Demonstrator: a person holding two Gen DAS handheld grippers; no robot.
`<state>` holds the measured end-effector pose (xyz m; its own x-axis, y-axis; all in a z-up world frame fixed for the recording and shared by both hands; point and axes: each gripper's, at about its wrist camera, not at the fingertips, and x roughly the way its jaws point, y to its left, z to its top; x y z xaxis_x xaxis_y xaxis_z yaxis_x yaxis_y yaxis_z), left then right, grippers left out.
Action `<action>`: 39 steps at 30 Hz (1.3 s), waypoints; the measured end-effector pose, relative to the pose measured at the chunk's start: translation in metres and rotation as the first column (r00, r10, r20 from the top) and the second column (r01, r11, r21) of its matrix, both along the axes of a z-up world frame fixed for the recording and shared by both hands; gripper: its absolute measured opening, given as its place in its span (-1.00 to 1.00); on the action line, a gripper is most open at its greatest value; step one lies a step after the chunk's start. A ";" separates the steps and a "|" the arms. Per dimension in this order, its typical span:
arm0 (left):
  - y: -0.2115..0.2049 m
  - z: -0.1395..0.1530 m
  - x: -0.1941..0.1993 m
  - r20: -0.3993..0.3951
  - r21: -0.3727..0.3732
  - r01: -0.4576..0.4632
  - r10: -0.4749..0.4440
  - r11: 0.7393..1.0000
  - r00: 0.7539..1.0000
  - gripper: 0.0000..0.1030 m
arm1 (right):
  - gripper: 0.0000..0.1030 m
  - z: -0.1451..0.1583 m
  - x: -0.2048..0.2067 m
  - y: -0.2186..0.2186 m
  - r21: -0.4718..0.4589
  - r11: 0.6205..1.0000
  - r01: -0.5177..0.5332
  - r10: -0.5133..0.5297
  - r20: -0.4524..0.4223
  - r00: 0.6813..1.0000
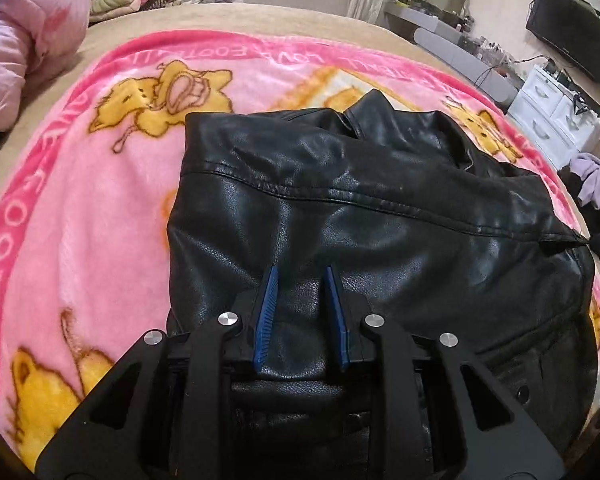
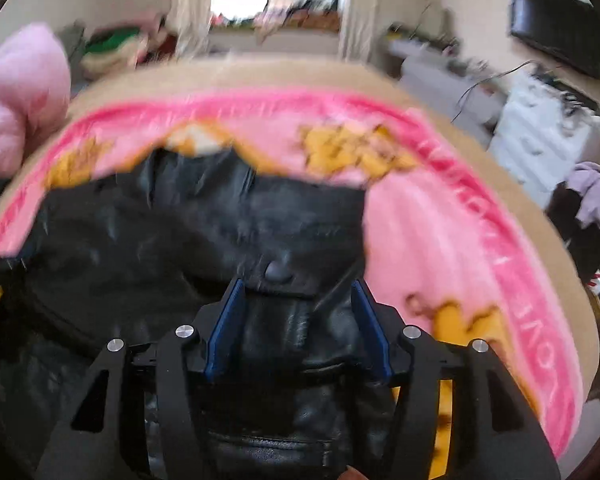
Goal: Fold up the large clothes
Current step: 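Grasp the jacket hem with the left gripper while the right gripper grasps beside it, then lift the hem with both grippers, fold it toward the collar, and open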
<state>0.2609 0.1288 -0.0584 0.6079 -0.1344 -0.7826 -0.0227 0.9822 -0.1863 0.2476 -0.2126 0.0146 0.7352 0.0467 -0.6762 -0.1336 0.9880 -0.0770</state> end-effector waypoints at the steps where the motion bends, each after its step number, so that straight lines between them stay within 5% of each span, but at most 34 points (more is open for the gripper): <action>1: 0.001 0.000 0.000 -0.001 -0.006 -0.001 0.001 1.000 1.000 -0.66 | 0.05 0.010 -0.005 0.000 0.019 1.000 0.005 -0.006 0.048 0.999; 6: 0.002 0.000 0.000 -0.001 -0.016 -0.004 0.004 1.000 1.000 -0.66 | 0.05 0.022 0.003 0.029 0.116 0.985 -0.126 0.121 0.050 0.991; 10: 0.002 0.000 0.000 -0.002 -0.021 -0.006 0.006 1.000 1.000 -0.66 | 0.05 0.009 0.019 0.065 0.080 0.977 -0.196 0.197 0.000 0.980; 16: 0.001 0.001 -0.001 -0.003 -0.028 -0.004 0.004 1.000 1.000 -0.66 | -0.06 -0.061 0.059 0.082 0.000 0.983 -0.182 0.177 -0.237 0.955; 19: 0.001 0.000 0.000 -0.004 -0.032 0.000 0.000 0.999 1.000 -0.66 | -0.06 -0.076 0.064 0.069 0.082 0.983 -0.162 0.176 -0.229 0.957; 25: 0.002 0.008 -0.002 0.000 -0.045 -0.002 0.002 0.999 1.000 -0.63 | -0.03 -0.058 0.053 0.077 0.055 0.984 -0.167 0.174 -0.204 0.963; 29: 0.004 0.034 -0.013 0.050 -0.079 0.004 0.000 0.997 0.999 0.00 | 0.02 -0.034 0.029 0.069 0.116 0.976 -0.186 0.202 -0.148 0.968; 37: -0.008 0.064 -0.033 0.122 -0.131 0.087 -0.071 0.988 0.990 -0.01 | 0.09 -0.008 -0.009 0.068 0.144 0.962 -0.233 0.244 -0.068 0.967; 39: -0.016 0.060 -0.035 0.114 -0.142 0.123 -0.107 0.982 0.988 -0.22 | 0.10 -0.002 -0.018 0.071 0.134 0.961 -0.244 0.251 -0.045 0.967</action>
<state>0.2255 0.1129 0.0018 0.6594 -0.3176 -0.6814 0.1162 0.9385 -0.3250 0.2299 -0.1421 0.0130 0.6476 0.3101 -0.6960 -0.3757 0.9246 0.0624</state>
